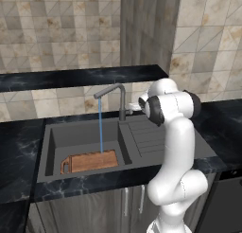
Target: Turn on the sink faucet with hot water and rinse the cutting board for ten seconds, then turn off the faucet. Push the cutting board to reach the water if necessary.
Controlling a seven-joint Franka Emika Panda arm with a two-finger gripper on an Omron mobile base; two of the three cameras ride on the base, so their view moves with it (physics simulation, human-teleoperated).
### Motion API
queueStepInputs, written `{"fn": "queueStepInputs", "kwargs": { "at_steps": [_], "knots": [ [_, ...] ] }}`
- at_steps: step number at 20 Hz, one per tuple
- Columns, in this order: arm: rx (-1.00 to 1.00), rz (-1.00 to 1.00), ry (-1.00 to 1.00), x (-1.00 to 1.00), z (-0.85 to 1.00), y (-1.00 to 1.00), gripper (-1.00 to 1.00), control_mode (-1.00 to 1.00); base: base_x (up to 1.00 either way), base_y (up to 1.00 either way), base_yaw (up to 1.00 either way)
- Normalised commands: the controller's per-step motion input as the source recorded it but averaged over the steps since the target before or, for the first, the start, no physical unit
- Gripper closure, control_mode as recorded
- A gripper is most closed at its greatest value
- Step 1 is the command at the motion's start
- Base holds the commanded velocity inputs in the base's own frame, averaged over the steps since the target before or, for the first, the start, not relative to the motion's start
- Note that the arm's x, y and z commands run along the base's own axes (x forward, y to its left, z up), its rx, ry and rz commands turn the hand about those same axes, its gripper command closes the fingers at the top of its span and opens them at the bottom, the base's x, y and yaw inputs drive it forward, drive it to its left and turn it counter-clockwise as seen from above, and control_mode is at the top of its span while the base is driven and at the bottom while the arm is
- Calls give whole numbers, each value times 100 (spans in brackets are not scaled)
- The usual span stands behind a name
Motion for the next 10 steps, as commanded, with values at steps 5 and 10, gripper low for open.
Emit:
{"fn": "queueStepInputs", "kwargs": {
  "at_steps": [5,10],
  "knots": [
    [0,3,0,-9,-18,-63,-100,-100,0,0,0],
    [0,3,0,-2,-16,-58,-100,-100,0,0,0]
  ]
}}
